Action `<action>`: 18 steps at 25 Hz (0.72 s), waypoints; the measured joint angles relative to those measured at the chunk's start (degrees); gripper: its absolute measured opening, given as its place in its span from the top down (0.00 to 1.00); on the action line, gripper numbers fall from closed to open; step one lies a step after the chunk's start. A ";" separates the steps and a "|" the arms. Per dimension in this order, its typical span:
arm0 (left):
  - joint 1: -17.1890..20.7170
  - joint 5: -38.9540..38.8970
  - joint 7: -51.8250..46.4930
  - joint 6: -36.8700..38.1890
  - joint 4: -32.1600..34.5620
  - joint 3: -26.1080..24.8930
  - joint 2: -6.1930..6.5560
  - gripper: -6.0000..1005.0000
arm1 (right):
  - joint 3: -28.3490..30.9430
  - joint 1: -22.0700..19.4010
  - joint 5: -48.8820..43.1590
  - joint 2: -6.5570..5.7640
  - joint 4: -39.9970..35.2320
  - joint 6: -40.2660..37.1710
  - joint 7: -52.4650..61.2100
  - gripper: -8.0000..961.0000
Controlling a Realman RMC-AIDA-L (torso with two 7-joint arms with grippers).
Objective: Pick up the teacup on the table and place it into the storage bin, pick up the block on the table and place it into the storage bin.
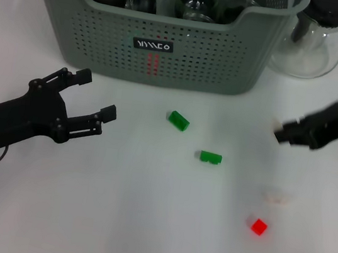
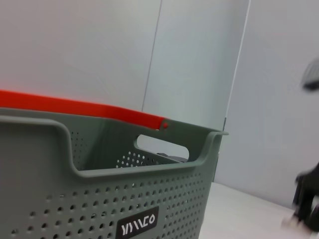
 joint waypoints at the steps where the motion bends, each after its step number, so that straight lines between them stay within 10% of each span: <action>1: 0.02 0.00 0.00 0.13 0.00 -0.28 0.00 0.06 | 2.18 -0.34 3.08 0.00 -1.71 -2.05 -1.91 0.78; 9: 0.29 0.00 0.00 0.11 0.00 -0.56 0.00 0.06 | 10.31 -1.18 27.02 0.29 -6.70 -1.77 -11.17 0.78; 18: -0.16 0.00 0.00 -0.13 -0.60 -0.62 -0.01 0.06 | -9.61 11.44 25.27 0.21 8.62 34.71 -9.72 0.79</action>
